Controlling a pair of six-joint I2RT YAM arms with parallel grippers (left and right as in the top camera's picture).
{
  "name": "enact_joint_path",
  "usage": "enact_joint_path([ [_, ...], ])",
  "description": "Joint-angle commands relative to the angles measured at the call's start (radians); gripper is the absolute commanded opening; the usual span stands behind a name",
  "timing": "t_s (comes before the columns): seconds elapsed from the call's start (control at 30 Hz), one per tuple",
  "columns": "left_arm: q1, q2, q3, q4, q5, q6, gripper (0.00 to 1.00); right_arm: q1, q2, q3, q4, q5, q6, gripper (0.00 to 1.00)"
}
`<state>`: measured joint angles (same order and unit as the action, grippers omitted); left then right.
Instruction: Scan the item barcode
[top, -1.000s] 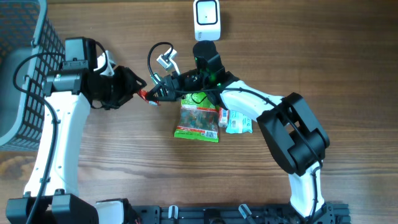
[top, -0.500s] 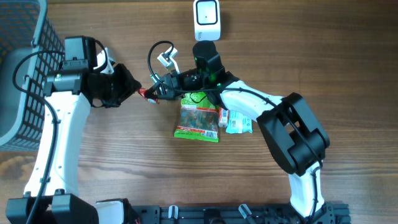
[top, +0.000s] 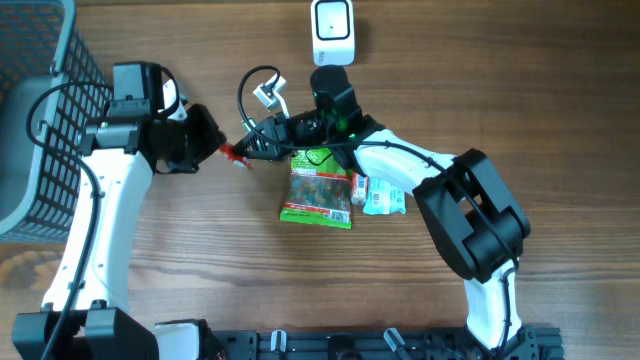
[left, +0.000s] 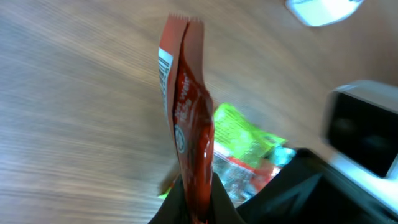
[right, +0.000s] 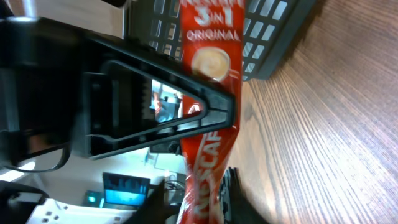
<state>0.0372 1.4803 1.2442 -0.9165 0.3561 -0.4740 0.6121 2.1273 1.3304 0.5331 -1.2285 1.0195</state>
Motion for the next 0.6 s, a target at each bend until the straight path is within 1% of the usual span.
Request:
enact_joint_path([
  [0.0, 0.000, -0.002, 0.056, -0.071, -0.169, -0.006, 0.04, 0.002, -0.007, 0.006, -0.006, 0.034, -0.126, 0.63],
  [0.1, -0.001, -0.001, 0.091, -0.159, -0.224, -0.001, 0.04, -0.024, -0.007, 0.006, -0.097, 0.116, -0.204, 0.75],
  [0.17, -0.005, 0.006, 0.091, -0.250, -0.322, 0.025, 0.04, -0.060, -0.024, 0.006, -0.179, 0.147, -0.254, 0.84],
  [0.23, -0.030, 0.028, 0.090, -0.326, -0.412, 0.025, 0.04, -0.112, -0.086, 0.006, -0.333, 0.246, -0.345, 0.86],
  [0.27, -0.041, 0.040, 0.089, -0.335, -0.430, 0.025, 0.04, -0.127, -0.116, 0.006, -0.392, 0.293, -0.379, 0.86],
  [0.37, -0.099, 0.090, 0.060, -0.298, -0.436, 0.024, 0.04, -0.174, -0.264, 0.006, -0.687, 0.575, -0.542, 0.88],
  [0.43, -0.166, 0.145, 0.018, -0.230, -0.436, 0.024, 0.04, -0.205, -0.360, 0.006, -0.903, 0.826, -0.632, 0.92],
  [0.5, -0.217, 0.194, -0.014, -0.177, -0.436, 0.024, 0.04, -0.230, -0.393, 0.006, -1.023, 0.953, -0.666, 0.96],
  [0.57, -0.254, 0.254, -0.056, -0.101, -0.440, 0.018, 0.04, -0.260, -0.393, 0.006, -1.108, 0.997, -0.681, 0.96],
])
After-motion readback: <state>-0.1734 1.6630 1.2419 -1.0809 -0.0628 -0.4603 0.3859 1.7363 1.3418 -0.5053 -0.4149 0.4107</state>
